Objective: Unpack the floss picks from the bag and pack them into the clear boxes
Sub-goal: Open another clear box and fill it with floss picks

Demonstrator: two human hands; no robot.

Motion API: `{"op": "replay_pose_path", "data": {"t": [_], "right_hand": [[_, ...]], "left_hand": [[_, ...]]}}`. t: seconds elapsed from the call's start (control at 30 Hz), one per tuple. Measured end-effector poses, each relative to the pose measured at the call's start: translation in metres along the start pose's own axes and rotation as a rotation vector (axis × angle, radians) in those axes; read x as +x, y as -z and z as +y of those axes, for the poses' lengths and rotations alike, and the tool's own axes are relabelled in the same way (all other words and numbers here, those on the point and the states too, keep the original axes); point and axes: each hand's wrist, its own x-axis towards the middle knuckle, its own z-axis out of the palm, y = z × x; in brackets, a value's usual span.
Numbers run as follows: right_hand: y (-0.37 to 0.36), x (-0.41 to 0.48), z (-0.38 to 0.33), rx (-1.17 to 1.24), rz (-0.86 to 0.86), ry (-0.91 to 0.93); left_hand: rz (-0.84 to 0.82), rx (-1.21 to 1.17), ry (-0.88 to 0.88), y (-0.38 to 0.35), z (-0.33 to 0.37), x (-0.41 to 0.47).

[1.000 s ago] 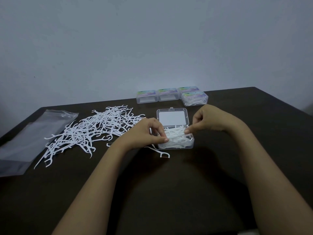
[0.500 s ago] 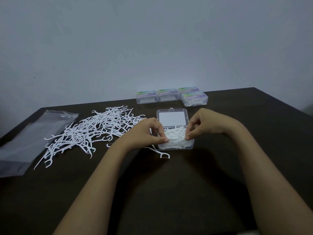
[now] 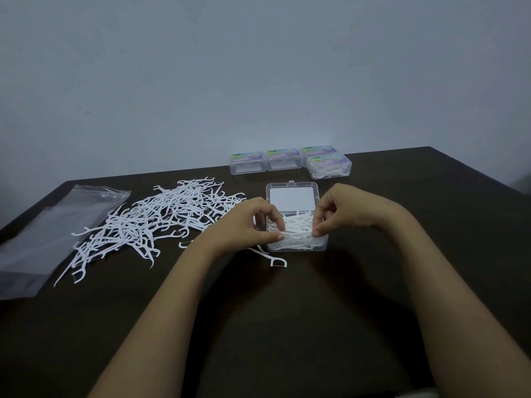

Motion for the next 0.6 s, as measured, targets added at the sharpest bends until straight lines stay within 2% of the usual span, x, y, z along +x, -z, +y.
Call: {"op": "replay_pose_path", "data": {"t": [0.37, 0.6], "right_hand": [[0.0, 0.0, 0.0, 0.015, -0.015, -0.002], [0.009, -0.004, 0.015, 0.081, 0.269, -0.062]], "left_hand": [[-0.002, -0.024, 0.007, -0.005, -0.005, 0.002], [0.124, -0.078, -0.017, 0.0, -0.002, -0.001]]}}
